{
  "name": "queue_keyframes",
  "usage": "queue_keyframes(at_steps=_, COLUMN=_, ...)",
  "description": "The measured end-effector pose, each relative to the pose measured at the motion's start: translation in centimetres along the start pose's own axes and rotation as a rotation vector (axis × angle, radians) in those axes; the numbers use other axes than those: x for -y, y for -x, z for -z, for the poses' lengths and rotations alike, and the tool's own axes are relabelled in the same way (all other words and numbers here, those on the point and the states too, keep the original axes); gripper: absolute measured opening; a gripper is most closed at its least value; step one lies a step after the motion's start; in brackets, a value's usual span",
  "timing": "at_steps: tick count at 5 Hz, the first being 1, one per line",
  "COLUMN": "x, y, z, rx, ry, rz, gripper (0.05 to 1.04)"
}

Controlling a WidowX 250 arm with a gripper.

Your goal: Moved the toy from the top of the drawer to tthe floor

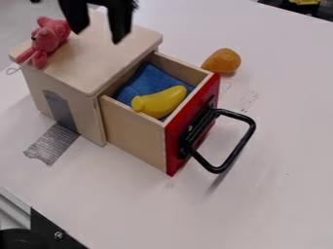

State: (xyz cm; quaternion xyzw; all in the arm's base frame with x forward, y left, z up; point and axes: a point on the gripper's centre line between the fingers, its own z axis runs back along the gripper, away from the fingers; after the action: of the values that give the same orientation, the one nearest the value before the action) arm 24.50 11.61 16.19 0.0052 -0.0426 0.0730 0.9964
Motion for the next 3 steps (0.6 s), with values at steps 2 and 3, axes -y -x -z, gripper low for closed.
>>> queue_keyframes(at_steps=2, x=-5.5, y=1.0, z=-0.9, rx=-0.011, ry=-0.044, rz=-0.068, gripper=1.001)
queue_keyframes(at_steps=3, x=-6.8, y=1.0, z=0.8, rx=-0.061, ry=-0.066, rz=-0.074, gripper=1.001)
